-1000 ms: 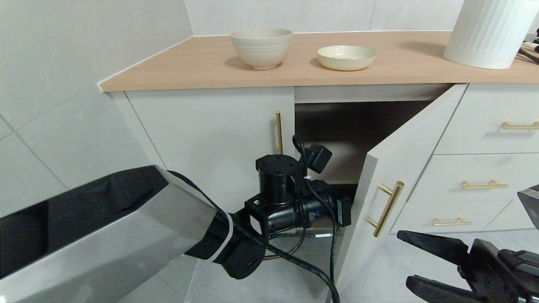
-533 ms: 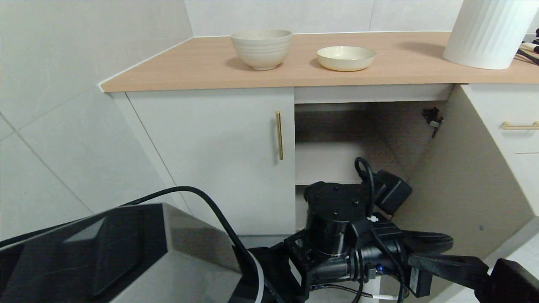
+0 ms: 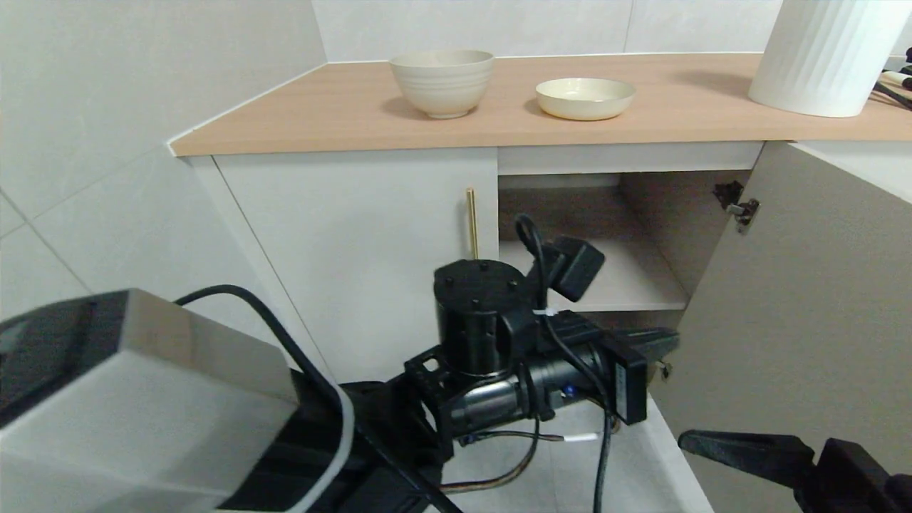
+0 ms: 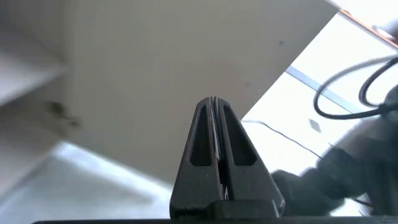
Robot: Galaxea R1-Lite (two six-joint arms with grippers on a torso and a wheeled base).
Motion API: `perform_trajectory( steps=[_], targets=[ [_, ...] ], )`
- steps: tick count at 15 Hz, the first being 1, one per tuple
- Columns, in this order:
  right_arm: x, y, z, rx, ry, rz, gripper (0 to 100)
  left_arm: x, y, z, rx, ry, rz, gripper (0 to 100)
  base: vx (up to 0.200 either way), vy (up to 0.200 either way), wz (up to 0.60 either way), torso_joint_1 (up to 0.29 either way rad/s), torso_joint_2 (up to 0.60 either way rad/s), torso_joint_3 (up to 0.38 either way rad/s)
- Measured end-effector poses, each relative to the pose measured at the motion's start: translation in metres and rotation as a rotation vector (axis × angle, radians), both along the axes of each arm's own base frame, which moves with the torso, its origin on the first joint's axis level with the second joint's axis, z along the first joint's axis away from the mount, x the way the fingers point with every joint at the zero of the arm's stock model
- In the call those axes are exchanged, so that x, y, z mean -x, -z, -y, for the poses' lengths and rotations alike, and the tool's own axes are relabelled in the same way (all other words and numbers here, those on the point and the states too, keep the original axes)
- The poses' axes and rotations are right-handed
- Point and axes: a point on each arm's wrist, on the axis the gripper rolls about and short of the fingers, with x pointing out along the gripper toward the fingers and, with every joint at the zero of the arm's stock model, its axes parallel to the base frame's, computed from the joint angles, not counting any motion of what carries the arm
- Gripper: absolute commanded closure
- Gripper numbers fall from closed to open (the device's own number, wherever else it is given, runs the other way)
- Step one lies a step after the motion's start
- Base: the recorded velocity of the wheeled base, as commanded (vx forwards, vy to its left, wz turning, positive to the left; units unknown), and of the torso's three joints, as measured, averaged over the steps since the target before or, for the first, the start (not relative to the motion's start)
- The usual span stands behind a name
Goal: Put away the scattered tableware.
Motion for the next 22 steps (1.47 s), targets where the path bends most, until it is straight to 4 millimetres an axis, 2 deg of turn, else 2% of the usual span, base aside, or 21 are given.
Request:
perform_trajectory(
  steps=[2,5,8,10,11,13,14,16,17,19,22],
  targets=[
    [-0.014,-0.005,-0.006,0.007,0.069,-0.008,0,-0.015,-0.011,-0.037,-0.03,-0.106,-0.024,100,0.0,0.0,0.0,0.0,0.0,0.0],
    [-0.051,-0.015,-0.022,0.026,0.155,0.016,0,-0.013,-0.037,-0.093,-0.093,-0.287,-0.081,100,0.0,0.0,0.0,0.0,0.0,0.0],
    [-0.106,-0.026,-0.035,0.071,0.306,0.081,0,0.007,-0.069,-0.149,-0.147,-0.452,-0.134,100,0.0,0.0,0.0,0.0,0.0,0.0],
    [-0.143,-0.032,-0.039,0.146,0.565,0.064,0,0.03,-0.091,-0.187,-0.161,-0.543,-0.154,100,0.0,0.0,0.0,0.0,0.0,0.0],
    [-0.152,-0.031,-0.039,0.226,0.654,0.041,0,0.043,-0.1,-0.207,-0.155,-0.594,-0.155,100,0.0,0.0,0.0,0.0,0.0,0.0],
    [-0.15,-0.039,-0.034,0.322,0.694,0.028,0,0.066,-0.112,-0.24,-0.136,-0.697,-0.137,100,0.0,0.0,0.0,0.0,0.0,0.0],
    [-0.141,-0.047,-0.029,0.353,0.702,0.019,0,0.076,-0.114,-0.253,-0.14,-0.747,-0.119,100,0.0,0.0,0.0,0.0,0.0,0.0],
    [-0.118,-0.061,-0.014,0.407,0.705,-0.009,0,0.088,-0.114,-0.266,-0.153,-0.792,-0.107,100,0.0,0.0,0.0,0.0,0.0,0.0],
    [-0.103,-0.069,-0.005,0.424,0.706,-0.018,0,0.091,-0.114,-0.268,-0.159,-0.798,-0.097,0,0.0,0.0,0.0,0.0,0.0,0.0],
    [-0.079,-0.083,0.009,0.429,0.709,-0.018,0,0.091,-0.112,-0.269,-0.172,-0.8,-0.087,0,0.0,0.0,0.0,0.0,0.0,0.0],
    [-0.066,-0.1,0.018,0.366,0.741,0.014,0,0.086,-0.117,-0.268,-0.13,-0.813,-0.032,0,0.0,0.0,0.0,0.0,0.0,0.0]
  ],
)
